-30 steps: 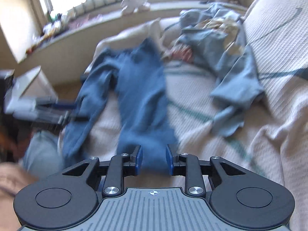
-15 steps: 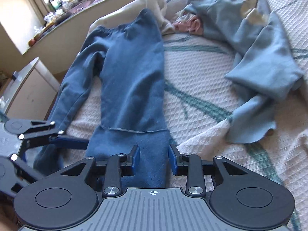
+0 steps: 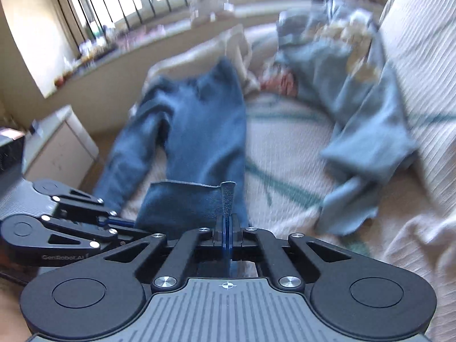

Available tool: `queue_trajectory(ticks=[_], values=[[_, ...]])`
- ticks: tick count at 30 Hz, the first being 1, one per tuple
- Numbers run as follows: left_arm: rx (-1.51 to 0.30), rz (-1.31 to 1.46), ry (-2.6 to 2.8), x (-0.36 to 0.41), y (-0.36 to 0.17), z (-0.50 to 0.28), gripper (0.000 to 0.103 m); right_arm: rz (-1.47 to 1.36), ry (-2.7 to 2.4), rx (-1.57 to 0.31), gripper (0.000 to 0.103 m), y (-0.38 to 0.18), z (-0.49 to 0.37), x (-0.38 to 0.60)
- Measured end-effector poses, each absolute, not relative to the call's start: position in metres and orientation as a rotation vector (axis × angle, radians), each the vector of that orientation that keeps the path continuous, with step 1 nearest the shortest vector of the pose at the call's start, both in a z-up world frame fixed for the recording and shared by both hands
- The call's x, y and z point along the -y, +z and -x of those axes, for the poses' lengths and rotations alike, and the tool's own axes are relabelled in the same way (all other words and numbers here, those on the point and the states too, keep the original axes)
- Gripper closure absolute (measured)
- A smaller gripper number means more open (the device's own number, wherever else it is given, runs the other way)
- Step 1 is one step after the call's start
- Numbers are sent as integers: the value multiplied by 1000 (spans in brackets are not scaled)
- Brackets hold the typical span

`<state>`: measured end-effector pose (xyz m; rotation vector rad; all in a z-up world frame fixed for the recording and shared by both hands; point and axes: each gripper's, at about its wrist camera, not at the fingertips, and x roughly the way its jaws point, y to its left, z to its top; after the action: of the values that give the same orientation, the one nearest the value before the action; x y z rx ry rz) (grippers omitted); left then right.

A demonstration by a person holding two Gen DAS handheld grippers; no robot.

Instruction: Fold clothes

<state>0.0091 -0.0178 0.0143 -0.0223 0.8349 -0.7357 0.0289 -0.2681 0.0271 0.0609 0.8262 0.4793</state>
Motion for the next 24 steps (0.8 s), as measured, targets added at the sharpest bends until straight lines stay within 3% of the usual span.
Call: queue_trajectory(ticks=[8,11,19,24], values=[[-621,56,-794,11,96,17,98,-10,486,-567,101,121,-10,277],[-621,48,-810,13,102,21,98,15,487,-518,101,140,2,280],[-887,27,-871,35,41,23,98,-13,428,-703,101,88,13,287],[-895,19,-882,39,39,23,98,-51,419,-748,101,69,16,290]])
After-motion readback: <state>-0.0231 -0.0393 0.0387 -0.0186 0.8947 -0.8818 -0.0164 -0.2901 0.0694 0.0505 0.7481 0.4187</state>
